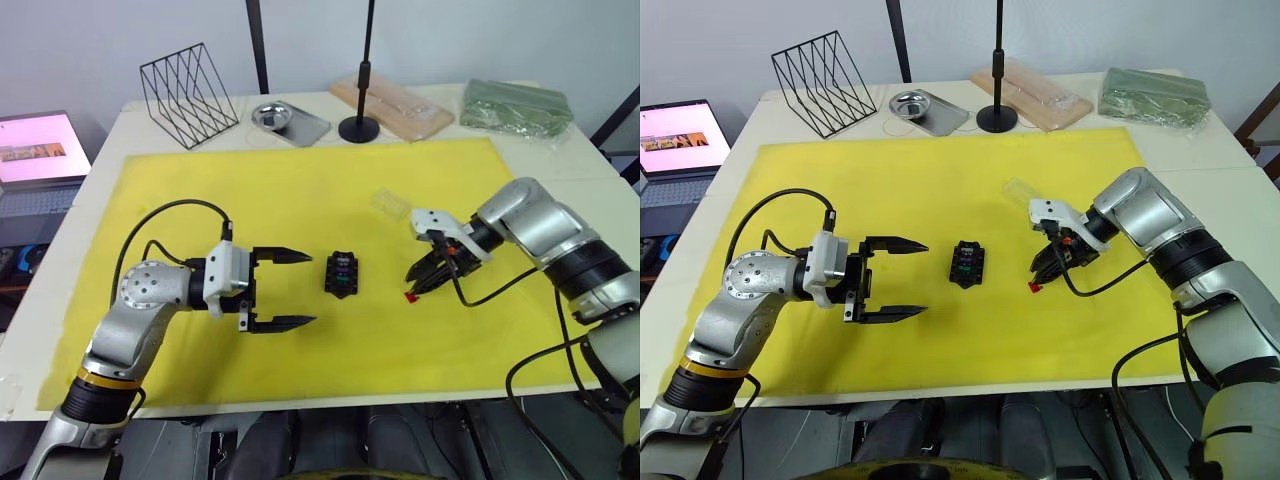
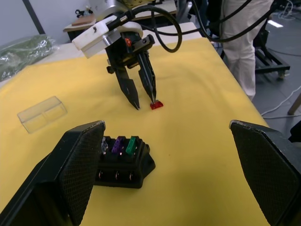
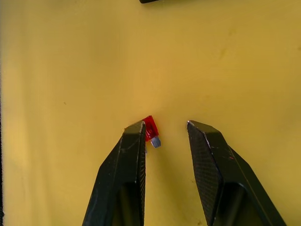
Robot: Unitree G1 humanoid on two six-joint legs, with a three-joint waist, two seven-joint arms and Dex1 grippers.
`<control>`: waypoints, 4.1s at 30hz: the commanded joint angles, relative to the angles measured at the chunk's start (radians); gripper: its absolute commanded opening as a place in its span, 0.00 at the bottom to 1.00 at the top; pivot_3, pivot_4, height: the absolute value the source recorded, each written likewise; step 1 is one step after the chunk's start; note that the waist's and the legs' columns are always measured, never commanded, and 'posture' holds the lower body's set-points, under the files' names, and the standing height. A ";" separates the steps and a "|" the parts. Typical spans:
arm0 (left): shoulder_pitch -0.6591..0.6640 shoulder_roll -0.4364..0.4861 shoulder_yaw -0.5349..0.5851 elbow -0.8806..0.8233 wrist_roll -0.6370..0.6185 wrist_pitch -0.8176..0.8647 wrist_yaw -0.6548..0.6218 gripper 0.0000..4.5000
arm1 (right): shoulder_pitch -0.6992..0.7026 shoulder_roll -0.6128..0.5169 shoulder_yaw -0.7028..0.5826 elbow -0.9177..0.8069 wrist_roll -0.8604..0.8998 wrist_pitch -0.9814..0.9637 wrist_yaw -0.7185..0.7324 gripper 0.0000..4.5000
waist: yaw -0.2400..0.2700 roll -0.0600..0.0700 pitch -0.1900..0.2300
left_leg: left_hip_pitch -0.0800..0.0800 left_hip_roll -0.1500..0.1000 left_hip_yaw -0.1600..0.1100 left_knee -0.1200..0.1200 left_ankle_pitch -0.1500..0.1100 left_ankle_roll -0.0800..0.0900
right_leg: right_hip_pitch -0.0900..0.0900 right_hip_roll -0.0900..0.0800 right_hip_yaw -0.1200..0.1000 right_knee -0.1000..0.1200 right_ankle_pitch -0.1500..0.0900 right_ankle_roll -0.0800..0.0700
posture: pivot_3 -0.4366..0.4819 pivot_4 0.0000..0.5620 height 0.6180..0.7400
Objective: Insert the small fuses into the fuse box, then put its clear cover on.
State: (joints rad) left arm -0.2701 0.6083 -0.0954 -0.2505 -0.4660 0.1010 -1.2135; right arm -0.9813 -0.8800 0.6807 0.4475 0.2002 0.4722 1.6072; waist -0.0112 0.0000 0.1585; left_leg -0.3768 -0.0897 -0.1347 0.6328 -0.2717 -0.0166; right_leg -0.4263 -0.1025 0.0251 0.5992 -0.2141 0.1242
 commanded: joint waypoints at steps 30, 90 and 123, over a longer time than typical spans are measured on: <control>-0.002 0.019 0.020 -0.044 -0.016 0.004 0.022 1.00 | -0.079 -0.030 0.183 0.050 0.114 -0.071 0.007 0.32 | 0.000 0.000 0.000 | 0.000 0.000 0.000 0.000 0.000 0.000 | 0.000 0.000 0.000 0.000 0.000 0.000 | 0.48 0.27 1.00; -0.008 0.022 0.012 -0.034 -0.008 -0.011 0.005 1.00 | -0.116 -0.083 0.204 -0.052 0.254 0.072 0.007 0.00 | 0.000 0.000 0.000 | 0.000 0.000 0.000 0.000 0.000 0.000 | 0.000 0.000 0.000 0.001 0.000 0.000 | 0.48 0.27 1.00; 0.027 0.027 0.040 -0.071 -0.059 0.049 0.013 1.00 | 0.988 0.202 -1.051 -1.024 1.676 0.566 -2.008 0.00 | 0.016 -0.002 -0.002 | 0.004 0.001 0.002 0.001 0.000 0.000 | 0.006 0.001 0.003 0.000 0.002 -0.001 | 0.48 0.27 1.00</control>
State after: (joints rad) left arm -0.2384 0.6296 -0.0640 -0.2969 -0.5115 0.1508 -1.1978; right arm 0.0031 -0.6729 -0.3888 -0.5340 1.8317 1.1165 -0.3465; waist 0.0047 -0.0017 0.1561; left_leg -0.3722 -0.0883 -0.1329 0.6336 -0.2714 -0.0162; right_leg -0.4203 -0.1009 0.0277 0.5997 -0.2126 0.1236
